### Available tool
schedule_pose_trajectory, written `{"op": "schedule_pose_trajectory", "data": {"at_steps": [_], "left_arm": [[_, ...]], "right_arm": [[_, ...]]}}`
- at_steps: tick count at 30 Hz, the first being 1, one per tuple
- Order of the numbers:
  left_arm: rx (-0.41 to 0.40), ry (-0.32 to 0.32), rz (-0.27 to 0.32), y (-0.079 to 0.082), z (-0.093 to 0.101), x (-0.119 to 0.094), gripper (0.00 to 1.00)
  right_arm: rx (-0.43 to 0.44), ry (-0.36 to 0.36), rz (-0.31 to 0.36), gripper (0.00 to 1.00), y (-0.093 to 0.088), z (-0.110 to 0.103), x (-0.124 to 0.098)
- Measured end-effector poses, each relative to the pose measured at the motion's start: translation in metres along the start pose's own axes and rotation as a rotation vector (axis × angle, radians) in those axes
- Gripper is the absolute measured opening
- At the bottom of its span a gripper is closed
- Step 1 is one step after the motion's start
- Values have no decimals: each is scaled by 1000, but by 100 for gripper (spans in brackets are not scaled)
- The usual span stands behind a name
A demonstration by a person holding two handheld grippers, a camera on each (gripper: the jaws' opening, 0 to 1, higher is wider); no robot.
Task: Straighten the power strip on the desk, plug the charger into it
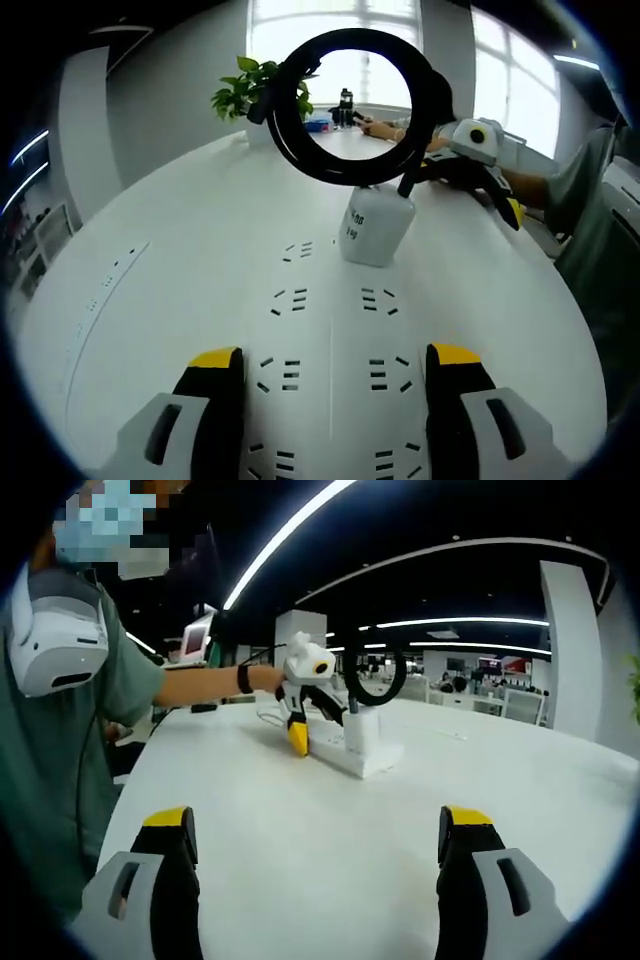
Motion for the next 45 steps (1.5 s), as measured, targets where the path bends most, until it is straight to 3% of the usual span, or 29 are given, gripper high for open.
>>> {"op": "schedule_pose_trajectory", "data": {"at_steps": [6,10,15,29,45], "left_arm": [[-7,5,-8,-6,3,-3,75],[-12,9,-10,-10,8,-6,75],[-15,8,-4,-16,13,-12,75],[-23,20,5,-26,26,-23,75],[4,0,12,-35,43,-30,75]], "right_arm": [[-2,30,-40,100,-5,-1,1],[37,18,-10,100,2,4,-2],[49,-14,-34,100,2,9,-4],[11,-54,-28,99,37,0,-17],[0,-48,-33,98,38,-5,-20]]}}
Point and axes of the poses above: the point that each gripper's makers call its tool centre point, and the gripper's own axes: x roughly forward along the fingers, z roughly to its right, y roughly out of its top, the point moved 3 cm from there along -x, roughly backward along the fingers, and after that the axes turned 12 degrees about -z, right-handed, at the moved point
